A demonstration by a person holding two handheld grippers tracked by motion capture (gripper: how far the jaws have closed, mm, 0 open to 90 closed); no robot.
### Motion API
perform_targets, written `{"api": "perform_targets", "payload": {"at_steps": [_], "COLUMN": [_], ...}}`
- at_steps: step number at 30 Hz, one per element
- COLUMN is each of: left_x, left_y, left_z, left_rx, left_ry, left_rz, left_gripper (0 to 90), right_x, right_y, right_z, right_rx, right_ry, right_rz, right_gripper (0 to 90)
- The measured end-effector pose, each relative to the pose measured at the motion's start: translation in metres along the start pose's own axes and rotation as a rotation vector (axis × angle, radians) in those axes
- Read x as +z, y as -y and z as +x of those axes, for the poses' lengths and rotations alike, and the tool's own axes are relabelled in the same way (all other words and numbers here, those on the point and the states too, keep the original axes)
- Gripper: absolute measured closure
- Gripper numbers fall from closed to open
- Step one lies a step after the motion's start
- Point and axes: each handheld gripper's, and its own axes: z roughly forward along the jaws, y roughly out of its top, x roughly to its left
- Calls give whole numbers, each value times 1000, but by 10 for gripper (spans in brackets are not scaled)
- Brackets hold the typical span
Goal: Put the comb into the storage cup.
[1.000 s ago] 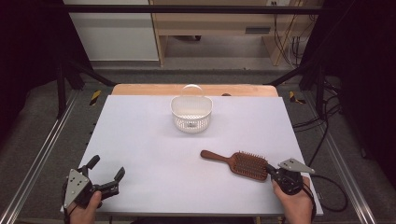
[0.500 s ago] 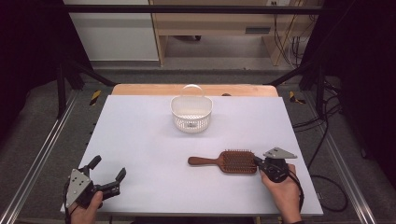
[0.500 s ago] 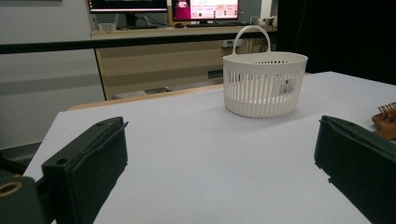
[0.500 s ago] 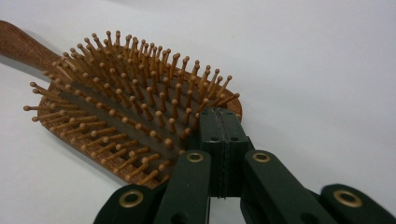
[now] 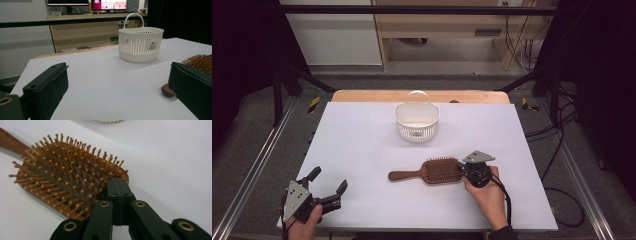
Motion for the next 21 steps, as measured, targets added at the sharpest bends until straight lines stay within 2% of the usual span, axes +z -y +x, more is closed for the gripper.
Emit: {"api": "perform_targets", "payload": {"at_steps": [9,21], "left_x": [1,1], "left_y": [0,0], "left_z": [-1,-2], "left_rx": [3,6], "left_ry": [7,14], "left_rz": [2,4], "left_gripper": [27,27], "right_x": [16,29], "right_y": [-15,-27], "right_z": [10,26], "right_rx": [-14,-44], "right_ry": [-18,-44], "right_rz": [-4,3], "right_gripper": [900,900]}}
